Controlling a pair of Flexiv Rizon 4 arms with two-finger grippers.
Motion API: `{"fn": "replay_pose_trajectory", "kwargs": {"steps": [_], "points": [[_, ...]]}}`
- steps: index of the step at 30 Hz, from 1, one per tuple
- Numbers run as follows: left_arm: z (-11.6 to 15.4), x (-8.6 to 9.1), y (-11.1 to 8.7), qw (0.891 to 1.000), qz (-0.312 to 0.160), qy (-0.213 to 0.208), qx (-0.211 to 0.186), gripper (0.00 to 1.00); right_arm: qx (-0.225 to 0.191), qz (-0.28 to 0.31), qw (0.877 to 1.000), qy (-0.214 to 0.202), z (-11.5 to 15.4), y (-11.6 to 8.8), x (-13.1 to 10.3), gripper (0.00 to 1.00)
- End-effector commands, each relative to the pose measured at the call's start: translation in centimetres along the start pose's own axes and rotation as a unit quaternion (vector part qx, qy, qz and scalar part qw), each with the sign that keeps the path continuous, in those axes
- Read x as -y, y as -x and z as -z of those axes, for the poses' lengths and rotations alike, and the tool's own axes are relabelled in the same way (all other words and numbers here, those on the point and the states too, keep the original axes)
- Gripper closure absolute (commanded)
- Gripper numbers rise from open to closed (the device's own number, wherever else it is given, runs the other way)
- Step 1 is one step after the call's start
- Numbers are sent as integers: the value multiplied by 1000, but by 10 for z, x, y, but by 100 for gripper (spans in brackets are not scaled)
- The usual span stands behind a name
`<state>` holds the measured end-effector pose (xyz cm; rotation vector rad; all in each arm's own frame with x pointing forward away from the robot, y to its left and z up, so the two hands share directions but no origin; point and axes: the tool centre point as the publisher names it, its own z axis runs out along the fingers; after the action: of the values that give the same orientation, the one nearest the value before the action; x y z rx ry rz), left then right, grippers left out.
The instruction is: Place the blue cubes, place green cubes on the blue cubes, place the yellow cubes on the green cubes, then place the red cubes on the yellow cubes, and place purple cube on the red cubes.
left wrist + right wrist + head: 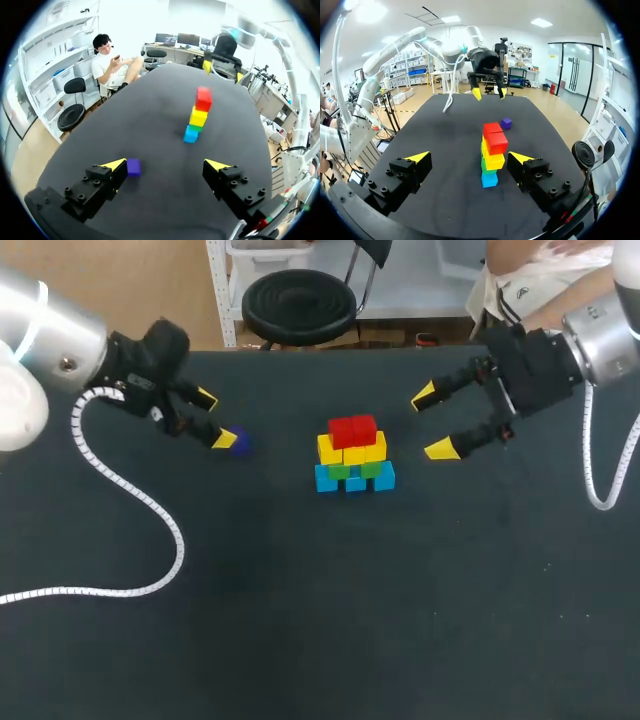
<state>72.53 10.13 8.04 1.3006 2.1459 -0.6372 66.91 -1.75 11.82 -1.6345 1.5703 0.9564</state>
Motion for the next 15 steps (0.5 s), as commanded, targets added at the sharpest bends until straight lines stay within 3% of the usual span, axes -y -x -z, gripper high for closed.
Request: {"fn": "replay_pose_trajectory", "kwargs": {"steps": [1, 15], "points": [[-30, -27, 4, 1000, 17, -18, -4, 0, 0, 0, 1000, -1, 0, 0, 0, 0], [-47, -59, -14, 999, 26, 4, -36, 0, 0, 0, 1000, -1, 0, 0, 0, 0]]}}
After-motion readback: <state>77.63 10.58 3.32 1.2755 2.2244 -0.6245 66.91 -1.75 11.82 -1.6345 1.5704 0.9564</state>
